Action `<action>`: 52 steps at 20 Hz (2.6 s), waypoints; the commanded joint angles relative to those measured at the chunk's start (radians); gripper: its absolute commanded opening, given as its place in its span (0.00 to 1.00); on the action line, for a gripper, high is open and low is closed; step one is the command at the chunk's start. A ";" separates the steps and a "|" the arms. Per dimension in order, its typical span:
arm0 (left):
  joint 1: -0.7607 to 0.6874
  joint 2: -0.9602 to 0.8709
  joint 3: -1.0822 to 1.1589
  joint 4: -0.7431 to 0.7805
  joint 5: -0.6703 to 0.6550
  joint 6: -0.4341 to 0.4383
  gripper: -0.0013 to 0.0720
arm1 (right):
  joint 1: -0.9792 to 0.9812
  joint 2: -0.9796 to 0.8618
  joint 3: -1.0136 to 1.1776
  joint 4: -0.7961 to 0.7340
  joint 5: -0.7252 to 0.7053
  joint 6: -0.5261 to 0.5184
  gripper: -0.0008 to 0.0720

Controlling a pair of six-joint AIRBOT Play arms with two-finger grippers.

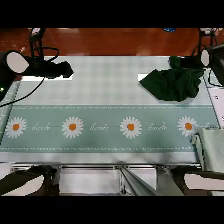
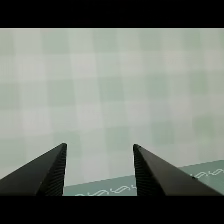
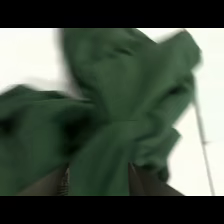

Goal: Fold the shirts.

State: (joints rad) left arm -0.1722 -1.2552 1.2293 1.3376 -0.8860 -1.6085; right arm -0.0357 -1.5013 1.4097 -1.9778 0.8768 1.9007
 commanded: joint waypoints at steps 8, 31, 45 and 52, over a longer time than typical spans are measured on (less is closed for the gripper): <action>0.007 -0.051 0.001 0.002 0.006 0.002 0.71 | -0.219 -0.282 0.001 0.369 0.000 -0.162 0.56; 0.167 0.803 -0.564 -0.214 -0.122 0.043 0.71 | 0.109 0.471 0.601 0.585 0.181 -0.371 0.04; 0.167 0.814 -0.565 -0.318 -0.126 0.040 0.71 | 0.654 0.438 0.095 0.732 0.149 -0.311 0.04; 0.166 0.811 -0.568 -0.318 -0.165 0.042 0.71 | 0.780 0.299 -0.352 0.948 -0.137 -0.262 0.04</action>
State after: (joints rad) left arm -0.0063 -0.4431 0.6628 1.0195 -1.0302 -1.5677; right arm 0.6872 -1.1320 1.2034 -1.1355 0.8665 1.6176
